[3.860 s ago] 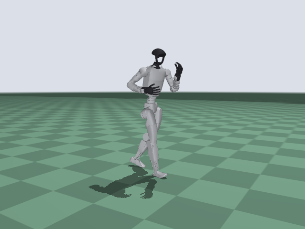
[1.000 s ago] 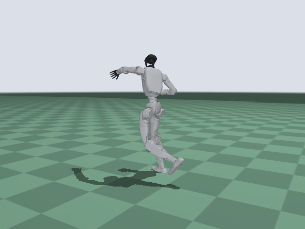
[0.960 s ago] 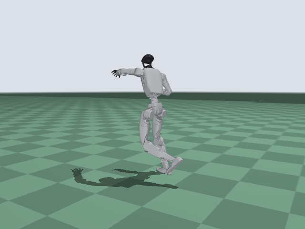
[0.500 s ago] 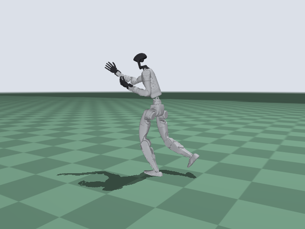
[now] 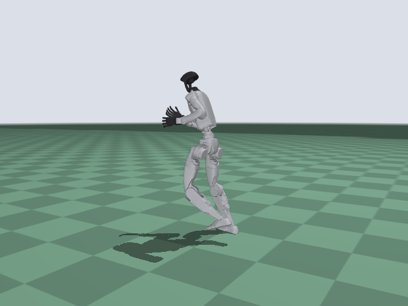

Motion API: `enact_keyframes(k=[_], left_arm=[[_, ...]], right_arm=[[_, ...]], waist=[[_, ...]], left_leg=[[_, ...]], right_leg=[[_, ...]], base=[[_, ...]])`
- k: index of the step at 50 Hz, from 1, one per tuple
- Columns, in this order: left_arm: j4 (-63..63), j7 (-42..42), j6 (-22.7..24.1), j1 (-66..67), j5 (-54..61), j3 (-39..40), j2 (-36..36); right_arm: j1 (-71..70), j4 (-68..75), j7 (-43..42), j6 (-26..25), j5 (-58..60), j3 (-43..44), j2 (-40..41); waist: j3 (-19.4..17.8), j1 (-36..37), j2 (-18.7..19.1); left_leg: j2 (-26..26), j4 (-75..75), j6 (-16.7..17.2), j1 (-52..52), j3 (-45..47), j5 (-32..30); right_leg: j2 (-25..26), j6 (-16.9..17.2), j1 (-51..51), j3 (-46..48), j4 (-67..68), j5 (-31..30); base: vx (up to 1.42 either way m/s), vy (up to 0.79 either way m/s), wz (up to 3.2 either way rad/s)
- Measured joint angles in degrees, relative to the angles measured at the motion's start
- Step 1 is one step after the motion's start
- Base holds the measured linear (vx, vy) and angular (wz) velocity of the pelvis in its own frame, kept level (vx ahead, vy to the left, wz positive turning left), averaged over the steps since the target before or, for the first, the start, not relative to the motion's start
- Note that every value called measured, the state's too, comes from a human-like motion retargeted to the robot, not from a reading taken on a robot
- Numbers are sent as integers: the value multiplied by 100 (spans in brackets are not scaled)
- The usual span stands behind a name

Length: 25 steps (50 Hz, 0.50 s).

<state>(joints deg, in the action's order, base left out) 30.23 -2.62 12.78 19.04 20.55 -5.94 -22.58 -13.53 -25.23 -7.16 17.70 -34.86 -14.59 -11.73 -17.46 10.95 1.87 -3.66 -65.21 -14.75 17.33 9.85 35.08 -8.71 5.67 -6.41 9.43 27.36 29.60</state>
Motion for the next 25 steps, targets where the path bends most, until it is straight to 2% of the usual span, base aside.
enact_keyframes(k=[2,5,8,10,14,15,17,20,22,25], left_arm=[[135,288,-2,239,519,21,-265],[264,379,10,421,1107,170,-599],[246,51,145,6,1262,22,-599],[138,-250,265,-673,1013,-316,-474],[-562,-729,242,-3009,133,-1231,-404],[-810,-839,191,-3684,-95,-1457,-407],[-1101,-1073,58,-4910,-589,-1669,-336],[-1001,-1287,-58,-6197,-1277,-1568,-6],[-838,-1503,-97,-6713,-1522,-1516,292],[-635,-1785,-107,-7065,-1260,-1587,801]], right_arm=[[-235,-358,-20,52,-403,-72,18],[-447,-1048,-10,84,-711,-194,-170],[-395,-1823,195,144,-922,-438,-512],[-198,-2064,407,196,-1062,-663,-695],[505,-1535,282,145,-733,-812,-899],[727,-1317,210,124,-596,-796,-916],[1280,-1105,237,88,-446,-537,-956],[2205,-1276,552,68,-348,49,-1219],[2756,-1408,665,40,-310,423,-1558],[3497,-1381,582,-133,-208,1066,-2085]], waist=[[278,637,-291],[524,1367,-558],[336,1546,-233],[130,1306,83],[-261,345,43],[-337,52,-13],[-360,-684,-42],[-205,-1923,191],[-81,-2680,482],[77,-3667,800]], left_leg=[[155,1414,25,265,525,-145],[289,4207,446,180,1235,-742],[190,5738,966,-242,1301,-1561],[-5,5528,958,-447,1078,-1760],[-35,3538,449,-429,762,-271],[23,3153,422,-432,694,53],[174,2929,606,-571,531,354],[319,3490,991,-1087,251,307],[363,4240,1176,-1604,113,-132],[524,5095,1468,-2388,-113,-1045]], right_leg=[[-67,89,360,-169,-648,-509],[-20,102,1017,-441,-1509,-1468],[309,-184,1819,-845,-1588,-2160],[503,-425,1831,-839,-444,-2005],[-88,-853,622,-220,3022,-767],[-218,-959,298,-198,3630,-514],[-134,-999,-385,-366,4153,-261],[285,-815,-1325,-593,3664,-254],[433,-702,-1652,-474,2393,-541],[371,-475,-1543,167,-377,-1288]], base=[[116,1,-93],[120,14,-92],[120,22,-55],[114,23,11],[106,22,58],[102,21,103],[103,19,133],[109,15,129],[118,8,82],[129,-1,64]])
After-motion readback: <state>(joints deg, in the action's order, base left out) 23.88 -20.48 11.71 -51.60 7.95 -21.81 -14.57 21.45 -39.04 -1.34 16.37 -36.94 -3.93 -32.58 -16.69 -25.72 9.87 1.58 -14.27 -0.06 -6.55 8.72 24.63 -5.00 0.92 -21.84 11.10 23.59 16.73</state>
